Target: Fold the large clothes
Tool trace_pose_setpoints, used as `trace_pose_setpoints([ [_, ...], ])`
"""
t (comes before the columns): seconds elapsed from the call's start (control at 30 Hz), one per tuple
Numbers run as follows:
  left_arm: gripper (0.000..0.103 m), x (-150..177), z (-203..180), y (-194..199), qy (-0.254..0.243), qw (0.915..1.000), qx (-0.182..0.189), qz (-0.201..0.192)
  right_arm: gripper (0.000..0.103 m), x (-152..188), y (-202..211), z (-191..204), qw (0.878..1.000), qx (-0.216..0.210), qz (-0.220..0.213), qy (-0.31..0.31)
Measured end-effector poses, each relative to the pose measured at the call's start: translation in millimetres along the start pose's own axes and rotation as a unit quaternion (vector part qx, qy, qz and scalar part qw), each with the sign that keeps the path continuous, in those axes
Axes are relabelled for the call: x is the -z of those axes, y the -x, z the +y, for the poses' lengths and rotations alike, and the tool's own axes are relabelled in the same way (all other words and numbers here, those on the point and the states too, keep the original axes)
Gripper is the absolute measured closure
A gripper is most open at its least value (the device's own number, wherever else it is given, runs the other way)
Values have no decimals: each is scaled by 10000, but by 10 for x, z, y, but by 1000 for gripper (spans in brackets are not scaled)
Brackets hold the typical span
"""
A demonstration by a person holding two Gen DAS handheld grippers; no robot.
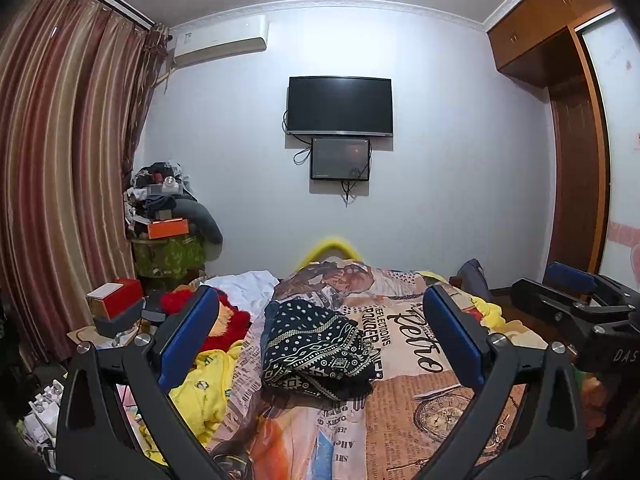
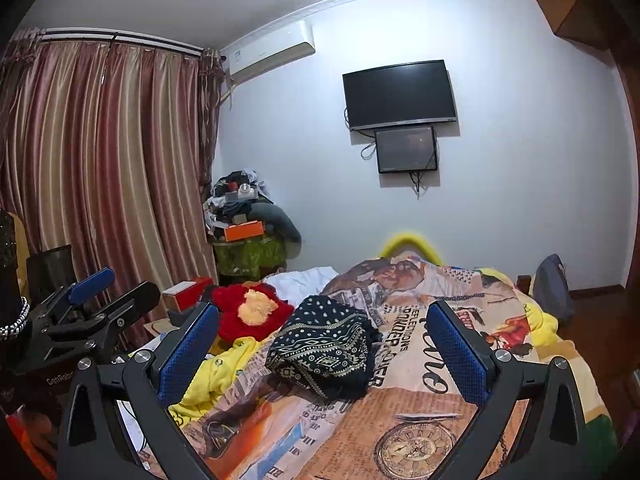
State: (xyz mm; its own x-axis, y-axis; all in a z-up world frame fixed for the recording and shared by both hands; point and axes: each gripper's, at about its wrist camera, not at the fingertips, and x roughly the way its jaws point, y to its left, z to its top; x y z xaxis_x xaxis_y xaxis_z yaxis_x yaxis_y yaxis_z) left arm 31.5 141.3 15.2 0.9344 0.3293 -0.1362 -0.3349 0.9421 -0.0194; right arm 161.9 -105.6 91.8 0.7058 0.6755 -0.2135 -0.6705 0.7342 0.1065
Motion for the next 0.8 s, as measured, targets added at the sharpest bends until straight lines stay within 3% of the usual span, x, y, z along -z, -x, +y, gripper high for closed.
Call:
trace_pose_setpoints([
  [0.8, 0, 45, -7, -110, 113, 9995, 226, 181, 0, 25, -23, -20, 10000, 74, 28, -18],
])
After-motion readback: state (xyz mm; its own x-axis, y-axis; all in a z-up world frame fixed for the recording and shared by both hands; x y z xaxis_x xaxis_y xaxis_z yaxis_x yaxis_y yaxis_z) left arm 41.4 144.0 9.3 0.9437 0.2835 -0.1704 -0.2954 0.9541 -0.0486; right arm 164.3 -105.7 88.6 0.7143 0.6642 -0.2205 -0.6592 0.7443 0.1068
